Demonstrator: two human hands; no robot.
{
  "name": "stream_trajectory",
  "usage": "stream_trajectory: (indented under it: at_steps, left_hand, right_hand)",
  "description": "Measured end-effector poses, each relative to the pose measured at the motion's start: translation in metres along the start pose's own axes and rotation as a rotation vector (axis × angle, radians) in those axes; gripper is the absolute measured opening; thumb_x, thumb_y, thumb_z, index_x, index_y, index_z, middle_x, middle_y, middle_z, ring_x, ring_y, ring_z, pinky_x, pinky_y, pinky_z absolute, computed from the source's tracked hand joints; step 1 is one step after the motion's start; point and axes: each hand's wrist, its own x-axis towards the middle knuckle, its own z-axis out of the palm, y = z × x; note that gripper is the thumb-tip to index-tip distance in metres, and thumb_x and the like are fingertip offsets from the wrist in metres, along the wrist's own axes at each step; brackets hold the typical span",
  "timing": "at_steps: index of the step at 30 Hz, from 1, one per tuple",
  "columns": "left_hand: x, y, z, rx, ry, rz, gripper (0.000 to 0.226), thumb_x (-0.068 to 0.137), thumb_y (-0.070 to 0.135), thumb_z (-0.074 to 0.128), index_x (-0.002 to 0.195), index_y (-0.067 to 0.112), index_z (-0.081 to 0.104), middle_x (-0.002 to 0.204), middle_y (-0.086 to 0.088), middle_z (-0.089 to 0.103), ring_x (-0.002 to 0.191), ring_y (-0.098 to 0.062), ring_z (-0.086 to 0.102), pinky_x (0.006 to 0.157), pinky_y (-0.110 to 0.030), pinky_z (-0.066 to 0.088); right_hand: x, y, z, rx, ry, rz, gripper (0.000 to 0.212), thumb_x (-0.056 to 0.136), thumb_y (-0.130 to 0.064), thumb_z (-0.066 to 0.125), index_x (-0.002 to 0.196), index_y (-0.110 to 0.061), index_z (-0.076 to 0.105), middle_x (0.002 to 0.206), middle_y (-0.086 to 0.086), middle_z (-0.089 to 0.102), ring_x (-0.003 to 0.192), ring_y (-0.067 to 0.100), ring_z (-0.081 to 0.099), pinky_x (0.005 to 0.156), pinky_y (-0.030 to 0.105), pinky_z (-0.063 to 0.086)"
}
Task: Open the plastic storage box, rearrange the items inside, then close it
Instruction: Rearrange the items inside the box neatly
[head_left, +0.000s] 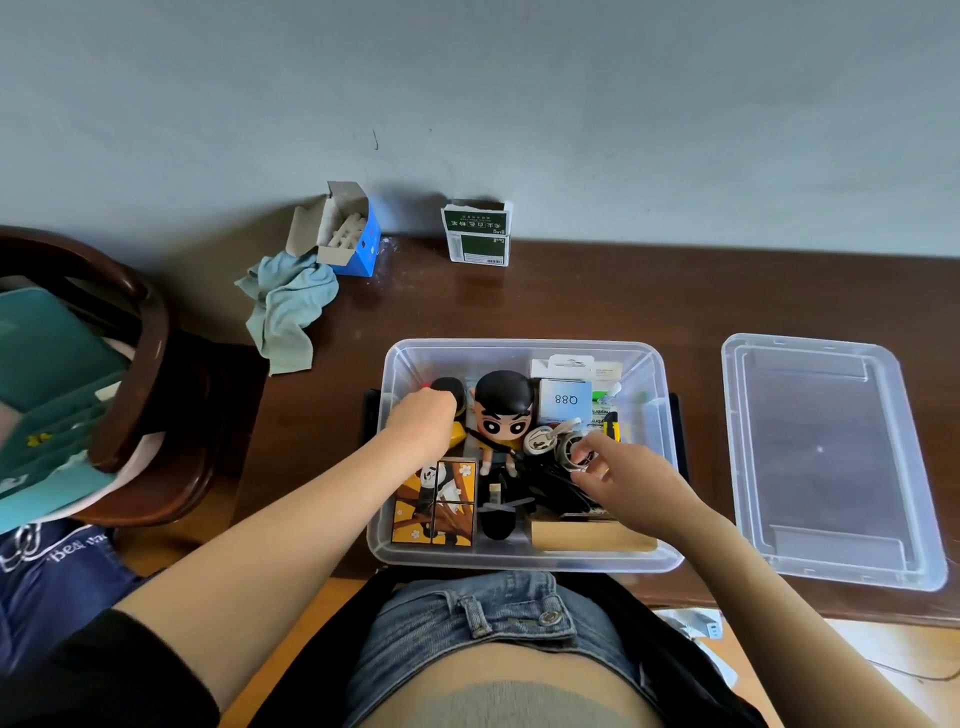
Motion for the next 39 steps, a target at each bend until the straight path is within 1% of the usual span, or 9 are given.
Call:
stream_trajectory:
  at_steps: [4,9,15,18,21,26,34,36,39]
  left_hand:
    - [-0.014,-0.021,-0.014,-0.187,0.134,0.049,0.044,0.089,-0.005,0.05,0.129,0.012,0.053,0.118,-0.01,0.061,0.102,-0.024,0.061,0.08,-0.029,0.049]
    - [-0.038,-0.043,-0.008,-0.363,0.656,0.097,0.023,0.084,0.001,0.064,0.105,0.011,0.066,0.107,-0.009,0.06,0.093,-0.025,0.06,0.073,-0.03,0.049]
    - [-0.043,-0.05,0.026,-0.541,0.554,-0.243,0.059,0.086,0.023,0.068,0.137,0.011,0.042,0.129,-0.013,0.05,0.117,-0.027,0.05,0.09,-0.035,0.046]
    - [-0.041,-0.052,0.028,-0.545,0.574,-0.221,0.046,0.088,0.025,0.066,0.13,0.011,0.054,0.126,-0.012,0.056,0.112,-0.027,0.056,0.085,-0.031,0.046]
    - [-0.039,-0.051,0.022,-0.554,0.583,-0.223,0.042,0.089,0.025,0.065,0.127,0.01,0.058,0.124,-0.012,0.058,0.108,-0.027,0.059,0.081,-0.032,0.046]
    - [-0.032,-0.045,0.015,-0.521,0.61,-0.21,0.041,0.09,0.026,0.063,0.128,0.011,0.058,0.122,-0.012,0.06,0.106,-0.028,0.061,0.08,-0.035,0.046]
    - [-0.025,-0.04,0.004,-0.487,0.515,-0.201,0.056,0.091,0.023,0.06,0.141,0.008,0.041,0.135,-0.016,0.047,0.12,-0.03,0.05,0.093,-0.037,0.044]
    - [-0.032,-0.035,0.001,-0.462,0.669,-0.129,0.05,0.088,0.016,0.064,0.134,0.007,0.049,0.127,-0.015,0.05,0.117,-0.03,0.049,0.093,-0.038,0.044]
    - [-0.043,-0.017,-0.003,-0.496,0.811,0.182,0.025,0.085,0.006,0.064,0.109,0.011,0.064,0.105,-0.006,0.061,0.094,-0.017,0.056,0.079,-0.025,0.047]
  right_hand:
    - [-0.004,0.006,-0.005,0.022,0.086,0.025,0.015,0.093,-0.031,0.053,0.105,-0.027,0.06,0.093,-0.014,0.066,0.08,0.009,0.06,0.067,0.024,0.046]
    - [-0.01,0.014,-0.01,0.112,0.28,0.064,0.013,0.09,-0.018,0.059,0.098,-0.022,0.068,0.078,-0.016,0.064,0.068,0.006,0.062,0.066,0.025,0.051]
    - [-0.019,0.019,-0.01,-0.018,0.789,0.11,0.024,0.082,-0.016,0.068,0.106,-0.014,0.063,0.11,0.004,0.061,0.094,0.024,0.053,0.064,0.031,0.045]
    - [-0.02,0.027,-0.007,0.088,0.696,0.181,0.039,0.086,-0.022,0.064,0.123,-0.016,0.052,0.118,0.005,0.06,0.097,0.025,0.055,0.07,0.031,0.044]
    - [-0.015,0.027,-0.004,0.151,0.668,0.162,0.036,0.092,-0.02,0.056,0.127,-0.018,0.051,0.088,0.0,0.069,0.06,0.011,0.052,0.048,0.021,0.031]
    - [-0.006,0.029,-0.009,0.024,0.696,0.201,0.026,0.092,-0.014,0.047,0.116,-0.014,0.055,0.058,-0.003,0.051,0.05,0.015,0.044,0.043,0.023,0.025]
    - [-0.01,0.02,-0.023,0.007,0.817,0.127,0.035,0.087,-0.014,0.063,0.121,-0.012,0.059,0.114,0.007,0.061,0.099,0.027,0.056,0.074,0.031,0.044]
    - [-0.017,0.014,-0.019,-0.012,0.857,-0.05,0.019,0.084,-0.013,0.067,0.102,-0.01,0.067,0.101,0.005,0.066,0.085,0.024,0.061,0.065,0.026,0.043]
    - [-0.016,0.003,-0.012,-0.117,0.406,0.005,0.02,0.088,-0.036,0.061,0.092,-0.019,0.071,0.09,-0.006,0.071,0.075,0.013,0.065,0.059,0.023,0.044]
